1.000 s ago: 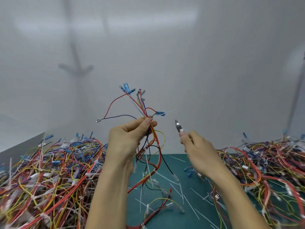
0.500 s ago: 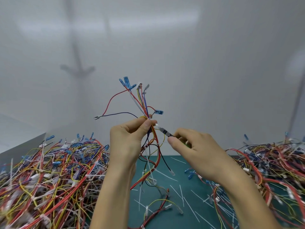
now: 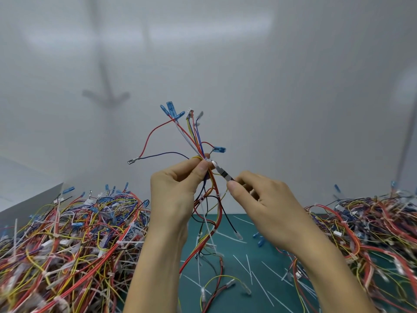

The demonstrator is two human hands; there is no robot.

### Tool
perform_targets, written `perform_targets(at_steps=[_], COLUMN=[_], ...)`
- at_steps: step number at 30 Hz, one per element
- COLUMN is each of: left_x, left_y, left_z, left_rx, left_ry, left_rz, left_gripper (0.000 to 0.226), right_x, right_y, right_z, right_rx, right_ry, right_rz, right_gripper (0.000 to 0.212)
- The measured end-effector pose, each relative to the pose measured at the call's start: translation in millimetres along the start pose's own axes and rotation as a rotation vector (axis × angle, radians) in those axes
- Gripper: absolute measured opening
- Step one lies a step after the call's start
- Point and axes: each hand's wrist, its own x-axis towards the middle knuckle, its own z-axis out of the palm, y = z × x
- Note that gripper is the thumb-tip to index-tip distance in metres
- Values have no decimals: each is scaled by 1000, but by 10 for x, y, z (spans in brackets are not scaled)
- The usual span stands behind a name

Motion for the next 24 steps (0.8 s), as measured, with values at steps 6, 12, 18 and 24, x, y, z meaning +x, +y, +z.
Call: perform_targets(at_steps=[6,12,18,24], left_x=[8,5,3,-4], left_y=[0,13,20,19], left_z=[-7,-17,-13,-7], left_rx=[18,10,8,12], left_ry=[-15,-21,-31,-55], left_rz=[5,18,28,52], left_gripper=[12,9,10,12], right_x=[0,-7,-16,-17], right_y=[-6,-23,-25,-41], right_z=[-3,-9,-9,-13], right_rx=[8,20,37,59], right_ry=[6,3,1,3], right_rz=[2,-1,-6,4], right_gripper=[45,47,46,49])
